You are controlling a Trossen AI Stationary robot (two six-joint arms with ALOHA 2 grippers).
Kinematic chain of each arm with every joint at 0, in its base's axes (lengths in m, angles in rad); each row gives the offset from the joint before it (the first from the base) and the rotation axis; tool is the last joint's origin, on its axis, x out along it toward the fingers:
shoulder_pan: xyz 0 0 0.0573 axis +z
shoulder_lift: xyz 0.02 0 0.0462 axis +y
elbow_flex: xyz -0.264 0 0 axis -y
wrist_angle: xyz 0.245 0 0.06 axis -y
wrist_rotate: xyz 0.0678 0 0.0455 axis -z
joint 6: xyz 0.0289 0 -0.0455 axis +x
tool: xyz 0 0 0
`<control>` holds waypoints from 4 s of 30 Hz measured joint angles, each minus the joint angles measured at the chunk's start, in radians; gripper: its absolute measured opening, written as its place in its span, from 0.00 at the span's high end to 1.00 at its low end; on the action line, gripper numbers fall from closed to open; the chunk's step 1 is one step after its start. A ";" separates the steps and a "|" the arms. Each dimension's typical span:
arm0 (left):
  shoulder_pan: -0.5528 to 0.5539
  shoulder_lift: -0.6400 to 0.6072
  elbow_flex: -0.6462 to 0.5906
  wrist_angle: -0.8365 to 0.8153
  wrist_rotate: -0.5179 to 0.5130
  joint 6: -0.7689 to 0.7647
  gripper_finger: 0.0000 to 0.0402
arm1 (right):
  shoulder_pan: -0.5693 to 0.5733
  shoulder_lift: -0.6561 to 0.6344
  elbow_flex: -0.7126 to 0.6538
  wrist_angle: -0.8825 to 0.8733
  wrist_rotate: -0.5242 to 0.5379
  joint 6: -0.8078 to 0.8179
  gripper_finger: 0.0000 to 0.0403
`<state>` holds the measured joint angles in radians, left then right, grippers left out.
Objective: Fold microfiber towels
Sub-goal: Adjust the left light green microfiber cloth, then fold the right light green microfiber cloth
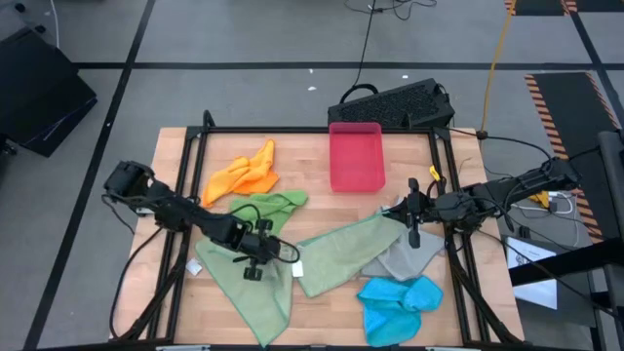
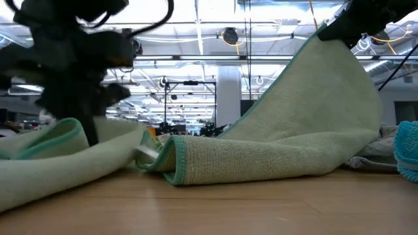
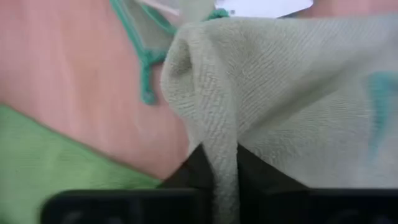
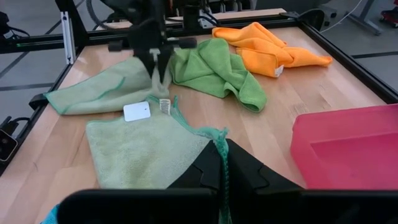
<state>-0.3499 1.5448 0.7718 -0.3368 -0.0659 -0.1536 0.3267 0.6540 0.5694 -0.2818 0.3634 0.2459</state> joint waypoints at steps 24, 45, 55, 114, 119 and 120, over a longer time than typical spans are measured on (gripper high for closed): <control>0.272 -0.571 0.158 -0.503 -0.722 0.022 0.97 | 0.000 0.000 0.000 -0.016 -0.001 -0.012 1.00; 0.370 -0.490 0.184 -0.522 -0.344 -0.188 0.48 | 0.000 0.012 0.000 -0.007 0.001 -0.010 1.00; 0.161 -0.464 0.138 -0.476 -0.349 -0.394 0.47 | 0.000 0.014 0.000 -0.009 0.001 0.051 1.00; -0.230 0.084 -0.002 0.425 -0.582 0.378 0.99 | -0.001 0.014 0.000 0.061 0.006 0.022 1.00; -0.167 0.079 0.001 0.397 -0.598 0.406 0.99 | -0.001 0.003 0.000 0.082 -0.005 0.005 1.00; -0.145 0.084 0.001 0.391 -0.586 0.397 0.99 | -0.001 0.001 0.000 0.082 -0.005 0.005 1.00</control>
<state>-0.4950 1.6288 0.7723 0.0546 -0.6521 0.2434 0.3260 0.6546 0.5690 -0.1993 0.3584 0.2504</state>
